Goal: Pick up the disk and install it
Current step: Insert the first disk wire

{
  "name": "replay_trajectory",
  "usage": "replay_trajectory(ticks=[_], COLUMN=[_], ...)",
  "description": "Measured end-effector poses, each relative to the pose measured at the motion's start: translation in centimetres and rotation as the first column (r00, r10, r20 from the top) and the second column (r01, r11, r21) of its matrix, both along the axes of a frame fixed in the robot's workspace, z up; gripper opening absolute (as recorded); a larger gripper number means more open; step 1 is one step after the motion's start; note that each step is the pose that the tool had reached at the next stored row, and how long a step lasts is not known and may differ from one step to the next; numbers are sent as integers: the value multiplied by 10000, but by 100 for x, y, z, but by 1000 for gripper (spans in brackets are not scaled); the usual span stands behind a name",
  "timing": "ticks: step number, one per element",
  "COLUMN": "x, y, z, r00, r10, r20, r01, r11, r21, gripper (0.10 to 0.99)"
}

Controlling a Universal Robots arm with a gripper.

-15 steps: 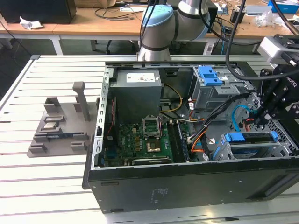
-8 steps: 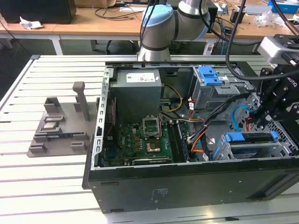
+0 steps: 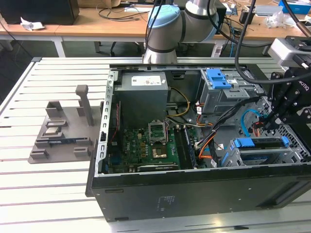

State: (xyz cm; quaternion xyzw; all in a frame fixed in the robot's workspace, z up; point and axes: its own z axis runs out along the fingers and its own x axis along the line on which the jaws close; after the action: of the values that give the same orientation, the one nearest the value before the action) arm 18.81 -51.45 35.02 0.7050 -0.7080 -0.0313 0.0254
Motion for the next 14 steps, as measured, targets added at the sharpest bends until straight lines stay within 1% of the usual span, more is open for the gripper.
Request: replay_trajectory(ticks=[5, 8, 9, 11, 13, 14], x=[0, -2, -1, -8, -24, -27], y=[-9, -68, -99, -136, -146, -146], z=[0, -3, -5, -9, -25, -37], r00=[10000, 10000, 10000, 10000, 10000, 10000], r10=[0, -1, 2, 0, -4, -35], r20=[0, 0, 0, -1, 0, 0], r01=[0, 1, -2, 0, 4, 35], r11=[10000, 10000, 10000, 9999, 9997, 9997], r21=[-2, -36, -74, -140, -241, -259], gripper=[165, 165, 165, 165, 165, 165])
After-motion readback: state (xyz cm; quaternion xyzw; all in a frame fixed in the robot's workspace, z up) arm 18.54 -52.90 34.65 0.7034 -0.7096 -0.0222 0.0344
